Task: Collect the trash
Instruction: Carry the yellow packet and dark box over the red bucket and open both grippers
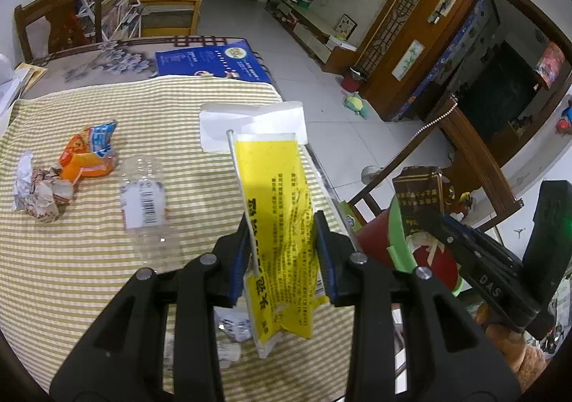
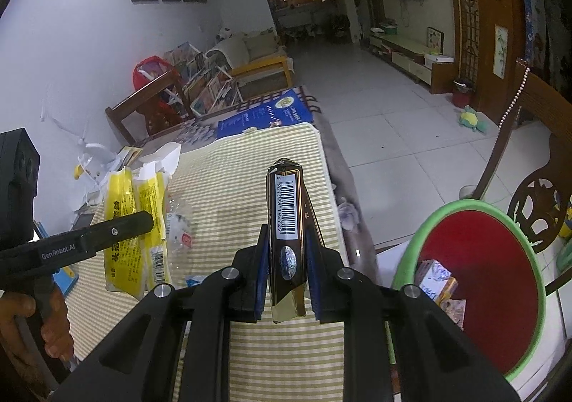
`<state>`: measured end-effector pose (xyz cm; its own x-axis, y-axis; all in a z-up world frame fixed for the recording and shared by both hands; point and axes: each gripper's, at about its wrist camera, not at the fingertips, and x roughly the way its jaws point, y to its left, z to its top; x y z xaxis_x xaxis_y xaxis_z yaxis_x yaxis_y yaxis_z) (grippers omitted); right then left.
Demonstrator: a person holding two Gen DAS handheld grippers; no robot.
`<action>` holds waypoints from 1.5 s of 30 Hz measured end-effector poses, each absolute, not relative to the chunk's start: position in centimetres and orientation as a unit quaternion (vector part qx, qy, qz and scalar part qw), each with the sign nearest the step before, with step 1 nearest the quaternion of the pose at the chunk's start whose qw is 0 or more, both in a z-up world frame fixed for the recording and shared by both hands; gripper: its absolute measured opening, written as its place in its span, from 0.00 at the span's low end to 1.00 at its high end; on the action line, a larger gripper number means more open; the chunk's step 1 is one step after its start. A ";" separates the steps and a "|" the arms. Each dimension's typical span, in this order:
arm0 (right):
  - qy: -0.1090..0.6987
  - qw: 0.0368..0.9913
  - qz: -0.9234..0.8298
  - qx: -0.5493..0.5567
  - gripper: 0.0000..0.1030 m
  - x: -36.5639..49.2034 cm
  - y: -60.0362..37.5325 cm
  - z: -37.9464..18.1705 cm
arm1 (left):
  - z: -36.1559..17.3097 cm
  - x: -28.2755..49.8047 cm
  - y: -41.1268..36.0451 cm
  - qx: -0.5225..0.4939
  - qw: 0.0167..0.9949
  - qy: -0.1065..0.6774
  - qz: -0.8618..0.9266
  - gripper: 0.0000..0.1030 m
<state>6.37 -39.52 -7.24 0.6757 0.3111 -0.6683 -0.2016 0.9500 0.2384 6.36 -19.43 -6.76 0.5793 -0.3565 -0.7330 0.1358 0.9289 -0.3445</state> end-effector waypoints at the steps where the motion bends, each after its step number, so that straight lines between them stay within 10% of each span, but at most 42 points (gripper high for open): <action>1: 0.377 0.913 0.140 0.075 0.17 6.3 -40.0 -7.2 | -6.7 6.4 -19.8 -0.125 0.880 0.437 -0.141 0.32; 43: 0.361 0.914 -0.022 0.183 0.18 1.9 -59.7 -8.8 | -6.3 8.8 -41.5 -0.040 0.831 0.446 -0.331 0.32; 45: 0.363 0.913 -0.030 0.184 0.20 1.6 -60.0 -8.9 | -6.7 9.0 -42.1 -0.040 0.826 0.450 -0.336 0.50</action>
<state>1.59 -59.97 -8.88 0.7351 0.0781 -0.6735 0.1893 0.9302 0.3145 9.03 -42.10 -6.68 0.3691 -0.5911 -0.7172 0.5191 0.7712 -0.3685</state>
